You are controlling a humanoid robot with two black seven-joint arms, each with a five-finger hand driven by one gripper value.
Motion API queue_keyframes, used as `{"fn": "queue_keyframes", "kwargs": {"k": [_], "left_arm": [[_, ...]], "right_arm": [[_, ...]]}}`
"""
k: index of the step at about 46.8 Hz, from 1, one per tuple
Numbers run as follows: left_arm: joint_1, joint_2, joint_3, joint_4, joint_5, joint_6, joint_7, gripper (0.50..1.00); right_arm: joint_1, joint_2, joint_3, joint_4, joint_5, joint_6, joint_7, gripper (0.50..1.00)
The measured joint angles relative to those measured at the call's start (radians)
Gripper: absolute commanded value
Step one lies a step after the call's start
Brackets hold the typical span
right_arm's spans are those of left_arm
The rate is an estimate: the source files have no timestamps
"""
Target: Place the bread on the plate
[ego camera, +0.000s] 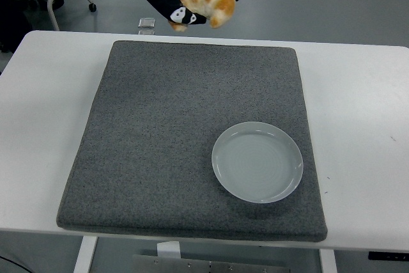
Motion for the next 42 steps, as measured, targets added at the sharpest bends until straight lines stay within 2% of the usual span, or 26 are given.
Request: {"fn": "queue_keyframes", "kwargs": {"k": [25,42], "left_arm": [[0.035,-0.287,0.023,0.083,0.016,0.003,-0.056,0.5],[0.097,-0.388,0.084,0.132,0.097,0.009,-0.066,0.5]], "right_arm": [[0.0,0.0,0.0,0.0,0.0,0.0,0.0,0.93],[0.0,0.0,0.0,0.0,0.0,0.0,0.0,0.93]]}}
